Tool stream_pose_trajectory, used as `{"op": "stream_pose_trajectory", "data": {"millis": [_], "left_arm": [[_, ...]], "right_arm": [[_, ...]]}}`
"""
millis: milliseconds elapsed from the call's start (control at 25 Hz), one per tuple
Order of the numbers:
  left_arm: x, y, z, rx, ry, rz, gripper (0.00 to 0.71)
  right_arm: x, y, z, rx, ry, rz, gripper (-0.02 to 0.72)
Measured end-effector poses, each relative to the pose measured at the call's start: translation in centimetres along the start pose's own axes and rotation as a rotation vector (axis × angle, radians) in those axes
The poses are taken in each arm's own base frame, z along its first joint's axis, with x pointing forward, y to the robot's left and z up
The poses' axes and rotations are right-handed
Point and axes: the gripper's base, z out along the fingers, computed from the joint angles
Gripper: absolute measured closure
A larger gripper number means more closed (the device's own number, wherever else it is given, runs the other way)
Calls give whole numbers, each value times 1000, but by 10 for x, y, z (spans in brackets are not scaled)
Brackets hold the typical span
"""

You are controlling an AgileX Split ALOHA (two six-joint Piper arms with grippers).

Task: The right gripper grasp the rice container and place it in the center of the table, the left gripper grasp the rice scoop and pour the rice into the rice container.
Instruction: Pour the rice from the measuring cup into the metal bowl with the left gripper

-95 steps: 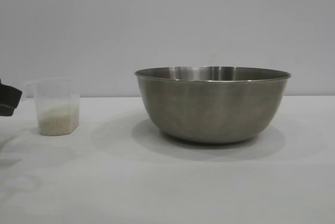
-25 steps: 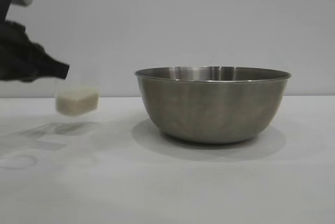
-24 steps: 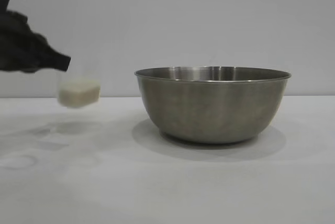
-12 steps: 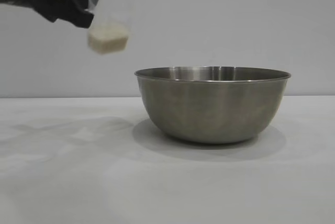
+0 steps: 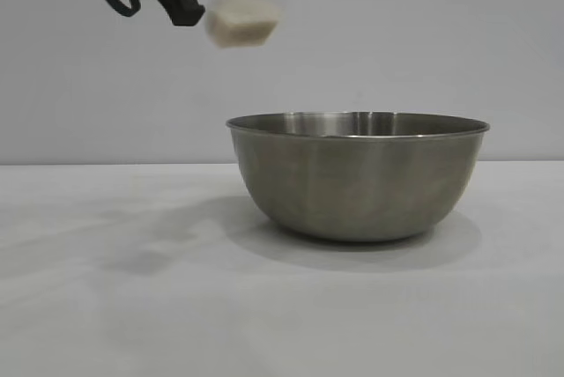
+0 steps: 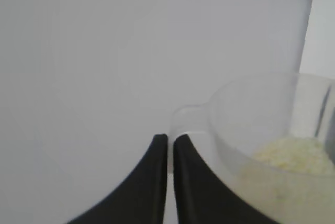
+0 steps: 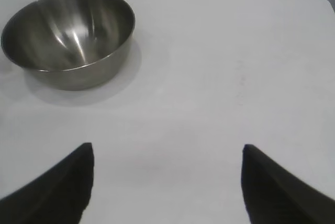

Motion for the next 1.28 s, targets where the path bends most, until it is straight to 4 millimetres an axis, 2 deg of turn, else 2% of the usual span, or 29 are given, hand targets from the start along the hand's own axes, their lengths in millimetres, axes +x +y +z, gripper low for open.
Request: {"op": "stream_pose_trajectory", "data": {"millis": [320,600,920,960,1080,1120,1280], "left_arm": [[-14,-9,3,111,-181,420,710],[-27,-18,15,225,-317,751,710],[-34,-24,18,223,-441,1162,710],[-35,-26,17,227,-467,1195,710],[-37,-29,16,233,-514,1259,710],[-38,-30,16,232,-526,1274,710],[-39,-31,16,230,-537,1288,710]], "right_arm": [[0,0,0,0,0,0,165],[0,0,0,0,0,0,165],[0,0,0,0,0,0,165],[0,0,0,0,0,0,209],[0,0,0,0,0,0,214],[0,0,0,0,0,0,256],[0,0,0,0,0,0,260]]}}
